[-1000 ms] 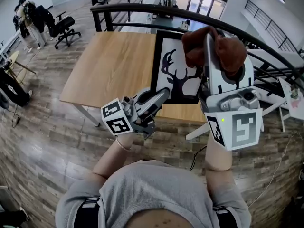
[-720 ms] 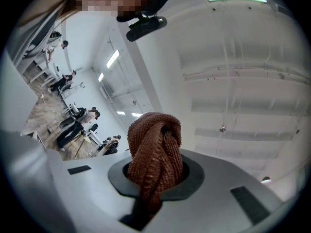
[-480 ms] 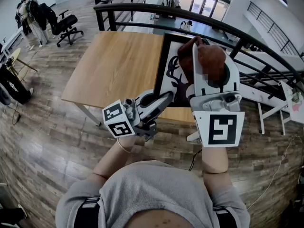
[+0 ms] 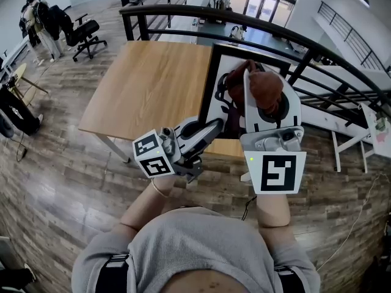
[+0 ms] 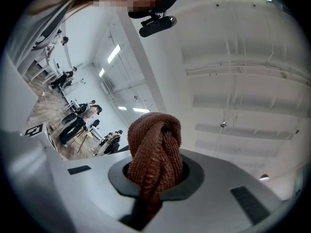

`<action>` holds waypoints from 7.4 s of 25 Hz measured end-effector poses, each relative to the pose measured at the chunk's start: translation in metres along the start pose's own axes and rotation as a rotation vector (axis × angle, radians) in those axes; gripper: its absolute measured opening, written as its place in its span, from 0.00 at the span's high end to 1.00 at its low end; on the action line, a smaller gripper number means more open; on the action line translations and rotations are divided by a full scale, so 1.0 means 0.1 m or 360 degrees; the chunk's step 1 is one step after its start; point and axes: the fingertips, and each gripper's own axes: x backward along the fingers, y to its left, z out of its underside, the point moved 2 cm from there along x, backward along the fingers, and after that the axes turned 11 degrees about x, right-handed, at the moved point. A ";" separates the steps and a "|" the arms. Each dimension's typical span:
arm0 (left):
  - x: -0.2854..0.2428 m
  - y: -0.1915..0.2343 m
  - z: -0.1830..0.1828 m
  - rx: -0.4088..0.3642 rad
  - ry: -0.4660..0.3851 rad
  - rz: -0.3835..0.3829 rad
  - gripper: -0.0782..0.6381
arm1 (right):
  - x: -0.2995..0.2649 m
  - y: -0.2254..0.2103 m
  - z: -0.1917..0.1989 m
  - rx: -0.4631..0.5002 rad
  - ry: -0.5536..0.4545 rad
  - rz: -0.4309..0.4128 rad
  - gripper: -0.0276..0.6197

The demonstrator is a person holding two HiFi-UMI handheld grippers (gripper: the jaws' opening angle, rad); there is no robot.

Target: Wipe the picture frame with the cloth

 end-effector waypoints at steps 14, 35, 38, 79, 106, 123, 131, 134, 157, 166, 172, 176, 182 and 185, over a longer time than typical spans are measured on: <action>-0.01 0.05 0.07 0.0034 0.0004 -0.0003 0.86 | 0.18 0.18 0.21 -0.0076 0.0127 -0.0066 0.89; 0.01 0.05 0.01 0.0067 -0.0059 -0.0030 0.86 | 0.45 0.50 0.41 -0.0190 0.0211 -0.0239 0.89; 0.01 0.03 -0.01 0.0059 -0.0061 -0.0028 0.86 | 0.51 0.57 0.42 -0.0179 0.0221 -0.0259 0.89; 0.00 -0.06 -0.04 0.0123 -0.0108 -0.0032 0.86 | 0.47 -0.61 -0.29 -0.0058 -0.0063 -0.0022 0.89; -0.01 -0.07 -0.04 0.0172 -0.0176 0.0087 0.86 | 0.44 -0.42 0.39 0.0067 0.0179 -0.0024 0.89; 0.00 -0.04 -0.02 0.0200 -0.0196 0.0076 0.86 | 0.78 -0.14 0.64 -0.0127 0.0252 -0.0139 0.89; 0.02 0.01 0.00 0.0206 -0.0232 0.0047 0.86 | 0.84 -0.01 0.66 -0.0194 0.0220 -0.0105 0.89; 0.01 0.03 0.01 0.0215 -0.0232 0.0044 0.86 | 0.90 0.03 0.73 -0.0185 0.0247 -0.0140 0.89; 0.04 0.15 0.06 0.0265 -0.0253 -0.0013 0.86 | 1.09 0.27 0.90 -0.0297 0.0357 -0.0203 0.89; 0.13 0.20 0.06 0.0270 -0.0252 -0.0028 0.86 | 1.17 0.45 0.99 -0.0337 0.0401 -0.0243 0.89; 0.13 0.21 0.05 0.0271 -0.0255 -0.0050 0.86 | 1.22 0.52 1.02 -0.0354 0.0416 -0.0275 0.89; 0.14 0.25 0.08 0.0267 -0.0248 -0.0086 0.86 | 1.27 0.60 1.08 -0.0401 0.0429 -0.0325 0.89; 0.36 0.54 0.20 0.0429 -0.0322 -0.0223 0.86 | 1.43 0.67 1.28 -0.0457 0.0533 -0.0354 0.89; 0.60 0.89 0.43 0.0598 -0.0350 -0.0432 0.86 | 1.51 0.65 1.46 -0.0443 0.0612 -0.0382 0.89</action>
